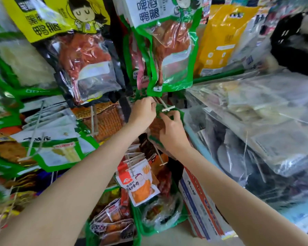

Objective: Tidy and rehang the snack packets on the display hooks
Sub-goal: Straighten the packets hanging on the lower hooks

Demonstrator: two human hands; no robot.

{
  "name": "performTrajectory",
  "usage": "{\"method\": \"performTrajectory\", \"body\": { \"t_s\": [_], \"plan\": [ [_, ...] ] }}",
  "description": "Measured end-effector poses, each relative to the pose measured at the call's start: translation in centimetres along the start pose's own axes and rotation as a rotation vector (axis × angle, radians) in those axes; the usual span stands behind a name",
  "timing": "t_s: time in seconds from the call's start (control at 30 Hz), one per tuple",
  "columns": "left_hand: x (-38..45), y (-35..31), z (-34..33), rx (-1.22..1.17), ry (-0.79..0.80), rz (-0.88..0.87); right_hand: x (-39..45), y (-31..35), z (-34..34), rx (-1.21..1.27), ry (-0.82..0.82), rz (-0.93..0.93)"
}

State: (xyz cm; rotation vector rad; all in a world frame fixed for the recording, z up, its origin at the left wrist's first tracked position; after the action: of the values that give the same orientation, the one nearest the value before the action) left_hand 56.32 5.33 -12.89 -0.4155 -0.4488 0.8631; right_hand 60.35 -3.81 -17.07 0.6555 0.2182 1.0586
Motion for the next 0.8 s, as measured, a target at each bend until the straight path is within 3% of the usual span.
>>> {"method": "performTrajectory", "body": {
  "t_s": [0.17, 0.33, 0.47, 0.57, 0.8],
  "plan": [
    [0.8, 2.2, 0.0, -0.022, -0.081, 0.201, 2.0, 0.4, -2.4, -0.061, 0.089, -0.014],
    [2.4, 3.0, -0.6, -0.004, -0.044, 0.249, 4.8, -0.4, -5.4, -0.087, 0.227, 0.032],
    [1.2, 4.5, -1.6, -0.029, -0.017, 0.115, 6.3, -1.9, -7.7, -0.091, 0.316, -0.019],
    [-2.2, 6.7, -2.4, -0.007, 0.039, -0.012, 5.3, -1.6, -10.4, -0.129, 0.489, -0.038],
    [-11.5, 13.6, 1.2, 0.242, 0.188, -0.021, 0.6, 6.6, -17.2, -0.216, 0.674, 0.121]
  ]
}}
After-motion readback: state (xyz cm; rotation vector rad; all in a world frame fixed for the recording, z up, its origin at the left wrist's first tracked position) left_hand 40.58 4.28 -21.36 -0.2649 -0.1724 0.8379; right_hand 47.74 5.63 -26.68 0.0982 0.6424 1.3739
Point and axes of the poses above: each hand's wrist, its own x-axis towards the middle knuckle, its own z-axis out of the back of the hand, y = z × x, the point moved 9 cm from there along x, towards the middle knuckle, and after that the axes turned 5 degrees about -x, right-handed, at the moved point
